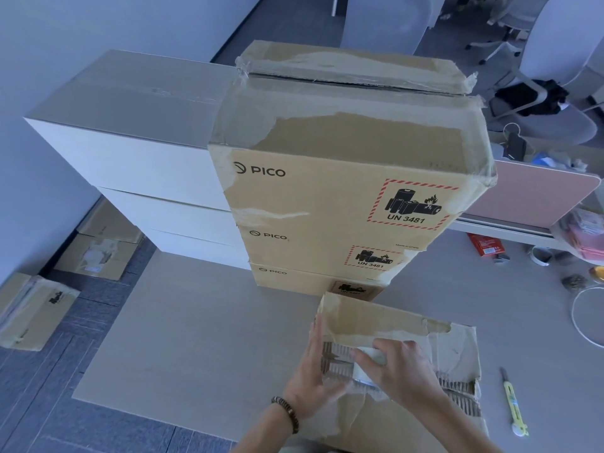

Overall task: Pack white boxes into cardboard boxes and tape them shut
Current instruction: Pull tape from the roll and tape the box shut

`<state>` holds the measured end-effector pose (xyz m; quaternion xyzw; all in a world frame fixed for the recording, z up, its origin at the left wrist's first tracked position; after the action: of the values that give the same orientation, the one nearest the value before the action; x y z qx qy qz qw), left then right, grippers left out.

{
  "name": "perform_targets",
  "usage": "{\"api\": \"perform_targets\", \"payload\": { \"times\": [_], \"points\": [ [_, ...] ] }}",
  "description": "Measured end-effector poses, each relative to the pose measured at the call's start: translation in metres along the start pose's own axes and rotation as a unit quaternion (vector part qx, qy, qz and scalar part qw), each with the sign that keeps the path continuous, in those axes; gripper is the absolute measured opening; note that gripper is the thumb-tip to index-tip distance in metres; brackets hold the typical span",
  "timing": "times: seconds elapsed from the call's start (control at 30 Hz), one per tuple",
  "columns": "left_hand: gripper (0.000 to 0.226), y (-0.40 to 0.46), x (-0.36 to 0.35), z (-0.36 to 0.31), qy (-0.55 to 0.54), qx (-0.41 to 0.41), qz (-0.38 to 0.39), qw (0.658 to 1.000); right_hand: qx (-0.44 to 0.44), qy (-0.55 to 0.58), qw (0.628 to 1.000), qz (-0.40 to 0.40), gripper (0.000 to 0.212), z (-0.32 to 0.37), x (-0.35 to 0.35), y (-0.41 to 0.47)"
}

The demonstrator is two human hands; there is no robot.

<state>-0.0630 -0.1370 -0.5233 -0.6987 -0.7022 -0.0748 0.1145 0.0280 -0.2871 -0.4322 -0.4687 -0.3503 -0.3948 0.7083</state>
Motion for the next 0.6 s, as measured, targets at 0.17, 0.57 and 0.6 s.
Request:
{"api": "perform_targets", "payload": {
  "times": [0.17, 0.57, 0.6],
  "points": [
    [0.136, -0.006, 0.002, -0.006, 0.198, 0.025, -0.019, 0.980, 0.001, 0.004, 1.000, 0.005, 0.065, 0.002, 0.003, -0.001],
    [0.103, -0.011, 0.005, -0.006, 0.024, 0.108, -0.038, 0.993, -0.012, 0.035, 0.999, 0.007, 0.064, 0.001, 0.004, -0.001],
    [0.103, -0.010, 0.004, -0.006, 0.002, 0.115, -0.032, 0.993, -0.008, 0.038, 0.999, 0.006, 0.065, 0.001, 0.003, 0.000]
  ]
}}
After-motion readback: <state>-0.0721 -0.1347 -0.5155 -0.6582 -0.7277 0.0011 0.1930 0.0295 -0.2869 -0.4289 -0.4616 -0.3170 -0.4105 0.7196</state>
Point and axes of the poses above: each hand's wrist, its own y-axis towards the middle knuckle, its own x-axis out of the back of the hand, z = x × y, the point moved 4 cm from there along y, towards the middle knuckle, and after that the axes turned 13 degrees about -x, right-handed, at the moved point
